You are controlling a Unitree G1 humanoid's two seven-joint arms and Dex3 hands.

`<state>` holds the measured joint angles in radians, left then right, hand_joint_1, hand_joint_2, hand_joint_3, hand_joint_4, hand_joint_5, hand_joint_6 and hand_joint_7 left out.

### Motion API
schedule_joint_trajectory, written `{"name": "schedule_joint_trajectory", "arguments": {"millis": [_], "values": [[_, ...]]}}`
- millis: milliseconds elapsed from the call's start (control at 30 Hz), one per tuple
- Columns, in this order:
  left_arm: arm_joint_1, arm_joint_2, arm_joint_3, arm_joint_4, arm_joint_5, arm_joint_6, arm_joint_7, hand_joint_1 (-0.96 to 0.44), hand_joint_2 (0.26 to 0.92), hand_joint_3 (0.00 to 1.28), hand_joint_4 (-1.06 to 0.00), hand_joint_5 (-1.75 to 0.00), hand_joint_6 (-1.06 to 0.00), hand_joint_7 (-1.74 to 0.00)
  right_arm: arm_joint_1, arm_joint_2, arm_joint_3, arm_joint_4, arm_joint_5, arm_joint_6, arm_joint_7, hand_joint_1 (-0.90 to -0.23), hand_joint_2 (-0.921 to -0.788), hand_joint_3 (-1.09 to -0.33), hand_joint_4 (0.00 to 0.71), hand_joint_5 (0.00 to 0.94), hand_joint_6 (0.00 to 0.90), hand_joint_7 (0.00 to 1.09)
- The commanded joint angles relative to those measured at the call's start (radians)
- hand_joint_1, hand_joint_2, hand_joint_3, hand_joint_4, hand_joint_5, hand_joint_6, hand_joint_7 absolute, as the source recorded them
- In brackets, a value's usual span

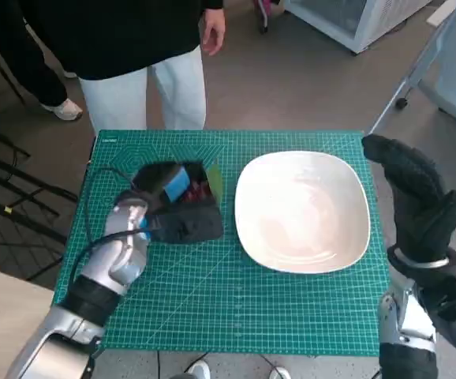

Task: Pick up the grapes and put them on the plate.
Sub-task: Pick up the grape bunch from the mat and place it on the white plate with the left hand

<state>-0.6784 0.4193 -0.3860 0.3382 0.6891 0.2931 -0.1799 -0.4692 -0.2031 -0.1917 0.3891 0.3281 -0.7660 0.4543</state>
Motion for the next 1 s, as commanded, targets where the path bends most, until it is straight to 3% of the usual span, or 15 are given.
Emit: {"name": "schedule_joint_trajectory", "arguments": {"millis": [33, 300, 633, 1000], "values": [[0.039, 0.028, 0.035, -0.132, 0.011, 0.016, -0.011, 0.0, 0.92, 0.1, -0.66, -1.28, -0.6, -1.1, 0.005, 0.005, 0.004, 0.013, 0.001, 0.003, 0.007, -0.577, -0.921, -0.724, 0.192, 0.0, -0.001, 0.4], [0.059, 0.052, 0.077, -0.249, 0.03, 0.002, 0.007, 0.0, 0.92, 0.06, -0.7, -1.28, -0.66, -0.99, 0.001, 0.006, 0.002, 0.023, 0.003, -0.003, 0.011, -0.578, -0.921, -0.721, 0.193, 0.001, -0.001, 0.4], [0.064, 0.049, 0.111, -0.315, 0.031, -0.01, 0.018, 0.0, 0.92, 0.02, -0.78, -1.08, -0.64, -1.13, 0.0, 0.009, 0.004, 0.023, 0.003, -0.007, 0.01, -0.575, -0.921, -0.723, 0.193, 0.001, -0.001, 0.4], [0.023, 0.013, 0.074, -0.286, 0.05, 0.008, -0.007, 0.0, 0.92, 0.02, -0.77, -1.1, -0.65, -1.11, 0.002, 0.007, 0.0, 0.022, 0.008, -0.009, 0.011, -0.572, -0.921, -0.724, 0.193, 0.001, -0.001, 0.4]]}}
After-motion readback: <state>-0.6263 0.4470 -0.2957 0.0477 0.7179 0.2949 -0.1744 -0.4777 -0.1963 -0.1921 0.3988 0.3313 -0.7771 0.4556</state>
